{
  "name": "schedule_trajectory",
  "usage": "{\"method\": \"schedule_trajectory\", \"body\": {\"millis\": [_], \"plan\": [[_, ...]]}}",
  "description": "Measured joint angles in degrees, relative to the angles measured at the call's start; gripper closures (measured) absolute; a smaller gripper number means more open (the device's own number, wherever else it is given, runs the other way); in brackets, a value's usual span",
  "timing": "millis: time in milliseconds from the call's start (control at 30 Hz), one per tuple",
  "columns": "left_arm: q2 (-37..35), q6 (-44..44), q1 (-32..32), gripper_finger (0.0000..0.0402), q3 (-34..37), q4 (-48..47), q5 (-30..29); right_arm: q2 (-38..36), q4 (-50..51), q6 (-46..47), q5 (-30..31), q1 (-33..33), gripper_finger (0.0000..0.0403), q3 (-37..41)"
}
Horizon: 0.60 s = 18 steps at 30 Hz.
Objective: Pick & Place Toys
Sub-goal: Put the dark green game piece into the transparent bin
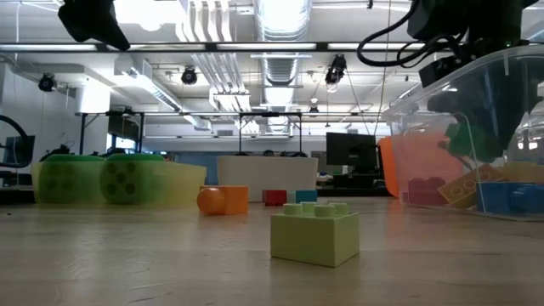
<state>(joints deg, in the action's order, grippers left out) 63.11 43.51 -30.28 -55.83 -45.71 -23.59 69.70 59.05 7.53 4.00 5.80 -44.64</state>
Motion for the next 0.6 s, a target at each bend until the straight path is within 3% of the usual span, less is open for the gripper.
{"method": "schedule_trajectory", "body": {"millis": [600], "plan": [[0.0,-0.2,0.0,0.006,0.0,-0.04,0.0,7.52,-1.22,-0.24,-2.7,-0.2,0.0276,0.08]]}}
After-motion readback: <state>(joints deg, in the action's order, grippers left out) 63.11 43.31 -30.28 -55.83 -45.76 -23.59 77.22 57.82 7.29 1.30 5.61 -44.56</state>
